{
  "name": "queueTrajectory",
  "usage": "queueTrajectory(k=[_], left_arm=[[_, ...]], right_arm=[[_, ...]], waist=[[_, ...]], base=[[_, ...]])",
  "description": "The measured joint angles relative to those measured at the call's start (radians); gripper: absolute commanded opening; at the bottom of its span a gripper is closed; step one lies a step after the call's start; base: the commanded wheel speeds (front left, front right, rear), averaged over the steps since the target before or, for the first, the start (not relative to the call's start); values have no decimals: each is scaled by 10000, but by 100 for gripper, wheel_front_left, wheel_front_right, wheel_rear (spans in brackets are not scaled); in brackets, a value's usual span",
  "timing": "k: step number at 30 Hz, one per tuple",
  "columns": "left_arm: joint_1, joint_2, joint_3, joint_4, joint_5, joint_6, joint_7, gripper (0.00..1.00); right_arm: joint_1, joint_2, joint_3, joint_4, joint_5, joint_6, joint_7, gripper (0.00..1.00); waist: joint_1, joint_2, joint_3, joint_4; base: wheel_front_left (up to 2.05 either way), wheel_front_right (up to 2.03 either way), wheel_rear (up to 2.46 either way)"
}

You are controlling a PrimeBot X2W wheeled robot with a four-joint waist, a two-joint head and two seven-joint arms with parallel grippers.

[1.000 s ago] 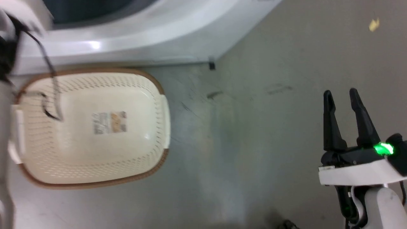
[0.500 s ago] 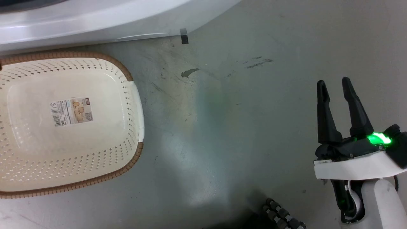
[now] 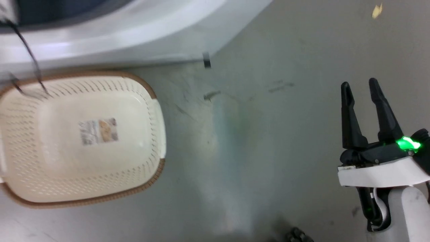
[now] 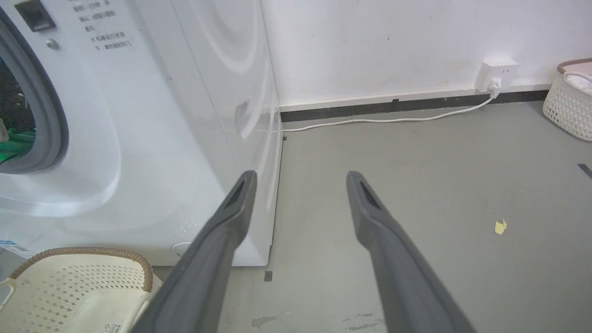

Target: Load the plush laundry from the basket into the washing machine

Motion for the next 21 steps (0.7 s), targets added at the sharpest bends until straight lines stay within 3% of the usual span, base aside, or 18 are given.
queueTrajectory(k=[6, 9, 11, 15, 21], left_arm=[[1966, -926, -127, 487, -614, 4, -1965, 100], [2652, -1248, -186, 491, -825, 4, -2452, 100], [3791, -1768, -203, 238, -1127, 4, -2894, 100], [5396, -2174, -236, -1047, -1116, 86, -3076, 100], [8585, -2683, 449, -4117, -1187, 934, -3080, 100]], right_arm=[[431, -2, -431, 104, -746, 0, 0, 100], [675, 0, -522, 148, -957, 0, 0, 100], [1097, -2, -679, 217, -1277, 0, 0, 100], [1606, -2, -863, 238, -1593, 0, -2, 100], [2255, -4, -1095, 290, -1839, 0, -2, 100]], waist=[[-1, 0, -1599, 408], [-1, 0, -2151, 559], [-3, 0, -3017, 827], [-5, 0, -4148, 1268], [-6, 0, -5618, 2005]], base=[[0, 0, 0], [0, 0, 0], [0, 0, 0], [0, 0, 0], [0, 0, 0]])
